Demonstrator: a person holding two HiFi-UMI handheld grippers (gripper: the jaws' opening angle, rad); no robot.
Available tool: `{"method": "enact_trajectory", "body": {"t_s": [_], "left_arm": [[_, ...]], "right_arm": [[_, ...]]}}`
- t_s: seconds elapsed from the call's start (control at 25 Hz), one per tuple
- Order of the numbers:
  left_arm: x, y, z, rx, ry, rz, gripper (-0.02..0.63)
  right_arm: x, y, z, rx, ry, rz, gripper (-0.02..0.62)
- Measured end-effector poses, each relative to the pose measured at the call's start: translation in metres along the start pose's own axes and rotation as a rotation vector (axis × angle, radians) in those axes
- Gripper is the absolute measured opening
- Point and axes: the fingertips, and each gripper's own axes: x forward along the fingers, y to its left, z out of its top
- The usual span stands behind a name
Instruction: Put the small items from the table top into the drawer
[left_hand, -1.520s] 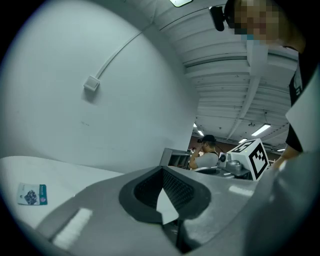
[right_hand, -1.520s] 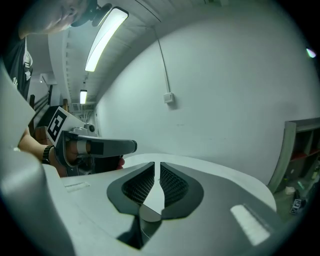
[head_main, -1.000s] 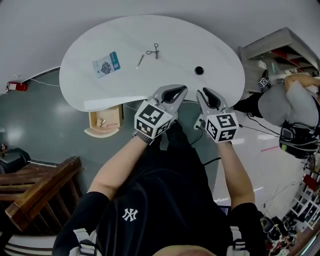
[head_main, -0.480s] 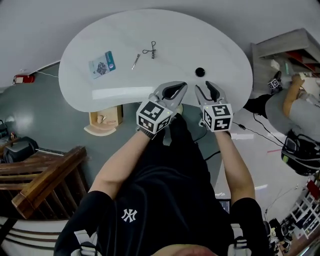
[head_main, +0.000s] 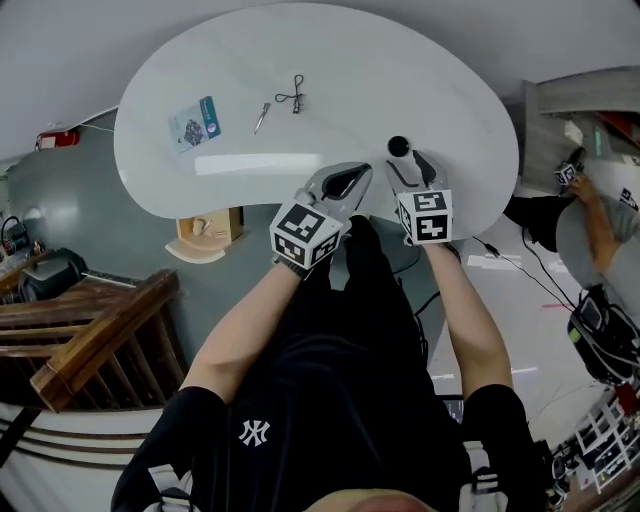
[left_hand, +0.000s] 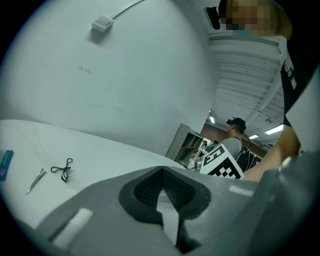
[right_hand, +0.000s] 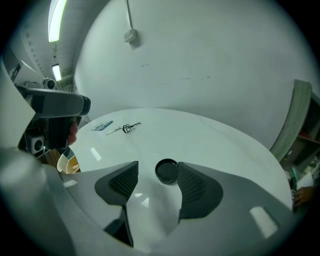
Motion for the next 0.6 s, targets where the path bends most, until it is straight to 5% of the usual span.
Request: {"method": "enact_trajectory", "body": {"t_s": [0.4,0.6], "left_arm": [[0.005,0.017,-0.013,-0.054,0.005,0.063,0.0],[0.0,0.026,-0.018,-0.071,-0.002,0.082,0.001]], "right_arm": [[0.044,-0.018,-0.017,-0.051,0.076,-0.012,0.298],[0.053,-0.021,-0.018,-0.096,0.105,-0.033,0.238]]}}
